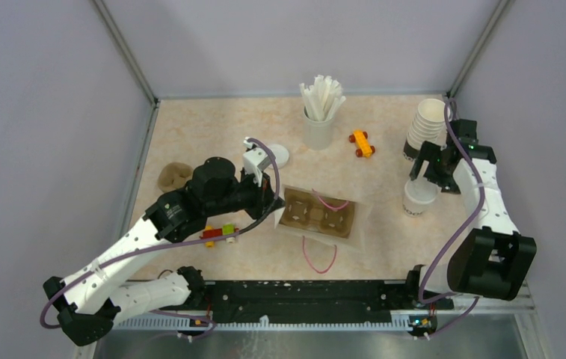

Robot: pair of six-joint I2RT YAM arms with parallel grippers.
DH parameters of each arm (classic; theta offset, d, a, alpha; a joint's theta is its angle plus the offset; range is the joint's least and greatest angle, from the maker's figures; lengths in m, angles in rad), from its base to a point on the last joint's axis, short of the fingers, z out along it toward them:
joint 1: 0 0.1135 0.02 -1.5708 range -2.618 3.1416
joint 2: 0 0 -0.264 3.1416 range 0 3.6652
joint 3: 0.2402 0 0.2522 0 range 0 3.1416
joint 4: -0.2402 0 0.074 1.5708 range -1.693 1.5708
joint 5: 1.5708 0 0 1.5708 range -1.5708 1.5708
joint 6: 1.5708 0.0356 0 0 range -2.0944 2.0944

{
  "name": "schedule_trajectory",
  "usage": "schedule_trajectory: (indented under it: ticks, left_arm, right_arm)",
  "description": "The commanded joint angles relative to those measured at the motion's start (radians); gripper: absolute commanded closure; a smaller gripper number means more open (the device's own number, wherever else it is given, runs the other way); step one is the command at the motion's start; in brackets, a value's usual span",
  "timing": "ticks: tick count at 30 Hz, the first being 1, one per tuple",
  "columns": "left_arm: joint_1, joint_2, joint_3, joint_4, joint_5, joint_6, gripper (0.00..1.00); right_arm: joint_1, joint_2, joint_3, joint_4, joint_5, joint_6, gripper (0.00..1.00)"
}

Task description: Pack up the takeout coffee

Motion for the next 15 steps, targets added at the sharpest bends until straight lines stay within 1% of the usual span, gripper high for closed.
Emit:
schedule_trajectory:
  ticks: [1, 9, 14, 15]
  left_arm:
    - [0.001, -0.012, -0.001, 0.06, -0.006, 0.013, 0.99]
    - [0.001, -0.01, 0.007, 0.055, -0.008, 0.008, 1.0]
    - [0.001, -0.014, 0.005, 0.048, -0.011, 0.007, 1.0]
    - [0.001, -0.015, 0.005, 0.047, -0.01, 0.007, 1.0]
  right_arm:
    - [-0.007, 0.013, -0.006, 0.016, -0.015, -0.023, 0.1]
    - [-0.007, -0.021, 0.037, -0.035, -0.006, -0.003, 0.12]
    - [-0.007, -0.043, 0.044, -0.043, 0.017, 0.0, 0.08]
    - [-0.007, -0.043, 0.044, -0.044, 0.02, -0.001, 0.06]
